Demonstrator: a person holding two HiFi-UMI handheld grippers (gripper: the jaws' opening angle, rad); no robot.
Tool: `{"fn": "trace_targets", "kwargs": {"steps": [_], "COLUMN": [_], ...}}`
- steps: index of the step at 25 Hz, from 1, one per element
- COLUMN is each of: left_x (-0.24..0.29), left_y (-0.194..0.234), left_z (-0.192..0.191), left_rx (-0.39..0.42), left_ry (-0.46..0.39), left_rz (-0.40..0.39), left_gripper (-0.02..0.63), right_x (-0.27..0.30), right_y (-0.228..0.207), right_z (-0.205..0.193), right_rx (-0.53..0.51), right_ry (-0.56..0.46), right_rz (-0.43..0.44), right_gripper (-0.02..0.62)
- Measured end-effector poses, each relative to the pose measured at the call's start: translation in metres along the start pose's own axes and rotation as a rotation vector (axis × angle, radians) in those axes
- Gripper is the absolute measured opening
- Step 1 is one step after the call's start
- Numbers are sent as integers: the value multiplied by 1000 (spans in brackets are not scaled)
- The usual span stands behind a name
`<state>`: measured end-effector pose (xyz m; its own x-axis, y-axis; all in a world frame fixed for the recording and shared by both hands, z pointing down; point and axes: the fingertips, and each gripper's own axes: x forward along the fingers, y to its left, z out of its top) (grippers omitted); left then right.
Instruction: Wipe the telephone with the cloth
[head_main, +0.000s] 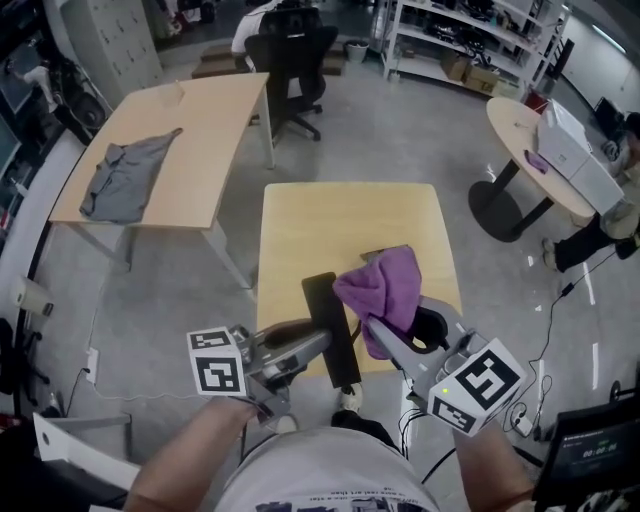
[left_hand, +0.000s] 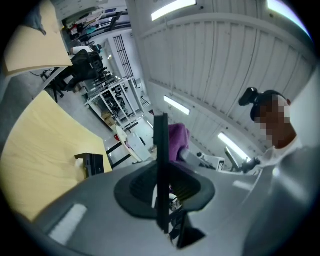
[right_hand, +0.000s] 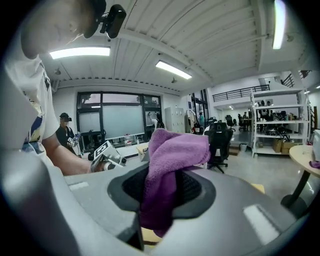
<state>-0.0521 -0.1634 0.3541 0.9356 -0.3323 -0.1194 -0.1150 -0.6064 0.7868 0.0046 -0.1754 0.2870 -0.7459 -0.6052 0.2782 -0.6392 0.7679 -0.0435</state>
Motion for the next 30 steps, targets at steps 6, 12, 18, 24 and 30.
{"fn": "trace_targets", "kwargs": {"steps": [6, 12, 18, 24, 30], "left_x": [1, 1, 0, -1, 0], "left_y": [0, 0, 2, 0, 0], "left_z": [-5, -5, 6, 10, 13], "left_rx": [3, 17, 26, 33, 33], "left_ry": [6, 6, -13, -22, -33], "left_rz": [-9, 6, 6, -1, -7], "left_gripper": [83, 83, 83, 83, 83], "right_x": [18, 21, 16, 1, -16], "right_y": [10, 23, 33, 47, 55], "right_z": [18, 3, -15, -44, -73], "right_rx": [-48, -65, -56, -25, 8], "right_ry": [-4, 48, 87, 137, 193], "right_rz": [-8, -6, -9, -13, -30], "right_gripper": [117, 117, 117, 117, 117]}}
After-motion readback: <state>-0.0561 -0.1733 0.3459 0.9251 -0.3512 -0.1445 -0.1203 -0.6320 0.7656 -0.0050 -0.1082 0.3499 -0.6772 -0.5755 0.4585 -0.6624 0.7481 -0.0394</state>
